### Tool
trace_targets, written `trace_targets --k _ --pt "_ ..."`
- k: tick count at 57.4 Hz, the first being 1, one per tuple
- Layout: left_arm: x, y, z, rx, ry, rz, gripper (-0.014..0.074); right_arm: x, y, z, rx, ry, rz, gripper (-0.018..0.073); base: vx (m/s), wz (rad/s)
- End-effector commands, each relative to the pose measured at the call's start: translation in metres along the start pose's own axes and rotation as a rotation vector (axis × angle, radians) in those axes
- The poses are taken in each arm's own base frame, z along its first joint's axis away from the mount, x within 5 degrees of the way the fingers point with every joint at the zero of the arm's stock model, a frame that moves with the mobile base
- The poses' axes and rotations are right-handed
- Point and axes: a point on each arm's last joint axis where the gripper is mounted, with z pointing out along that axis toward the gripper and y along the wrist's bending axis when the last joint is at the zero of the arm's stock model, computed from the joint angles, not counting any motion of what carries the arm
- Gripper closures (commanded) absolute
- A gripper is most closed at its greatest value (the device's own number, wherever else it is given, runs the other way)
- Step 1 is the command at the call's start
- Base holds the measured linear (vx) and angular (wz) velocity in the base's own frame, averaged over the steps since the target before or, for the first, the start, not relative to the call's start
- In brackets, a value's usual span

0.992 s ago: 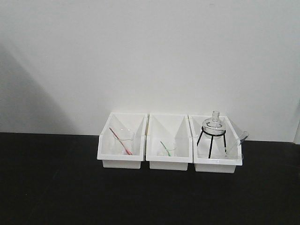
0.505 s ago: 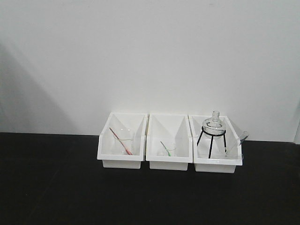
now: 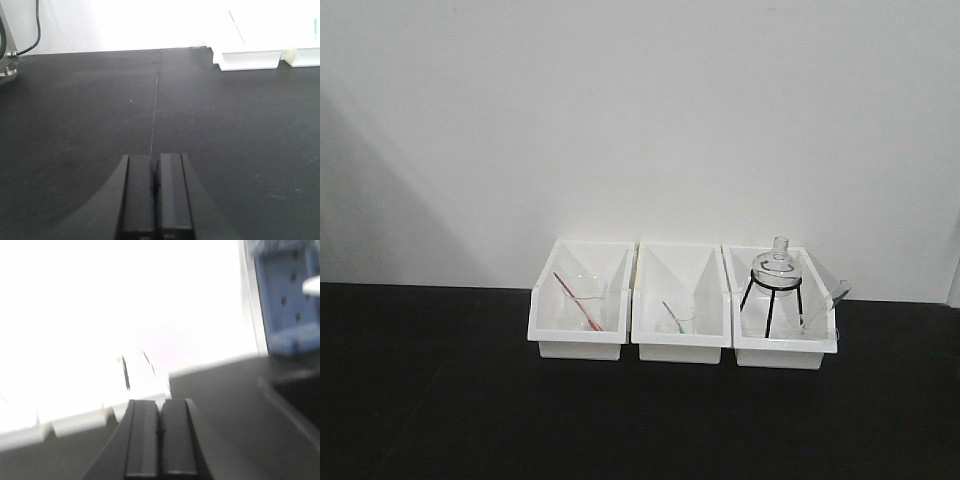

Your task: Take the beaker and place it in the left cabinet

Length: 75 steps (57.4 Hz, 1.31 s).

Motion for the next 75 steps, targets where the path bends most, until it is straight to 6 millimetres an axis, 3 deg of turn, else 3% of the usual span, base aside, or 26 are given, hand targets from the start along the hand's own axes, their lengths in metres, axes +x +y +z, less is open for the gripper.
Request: trace_targets --k 1,23,40,53,61,75 --pt "-0.011 -0.001 -0.003 0.017 -0.108 -0.006 0.0593 -0.017 0.003 -0.003 -0.031 -0.191 0.016 0.0568 0.00 0.00" --pt "-0.011 -0.001 -0.003 0.017 -0.108 -0.006 0.0593 -0.039 0.008 -0.007 -0.064 -0.363 -0.030 0.0568 0.00 0.00" --pt "-0.011 -0.001 -0.003 0.017 -0.108 -0.006 0.0593 -0.086 0.026 -0.014 -0.085 -0.366 -0.176 0.0565 0.00 0.00" --pt "-0.011 -0.001 -0.003 0.017 -0.108 -0.006 0.0593 -0.080 0.023 0.007 -0.017 -0.085 -0.183 0.0547 0.00 0.00" --pt "-0.011 -0.001 -0.003 0.017 -0.108 -0.006 0.0593 -0.073 0.021 0.023 -0.002 0.002 -0.183 0.0520 0.00 0.00" --pt "-0.011 -0.001 -0.003 0.017 -0.108 -0.006 0.0593 -0.056 0.017 0.054 0.024 0.158 -0.182 0.0349 0.00 0.00"
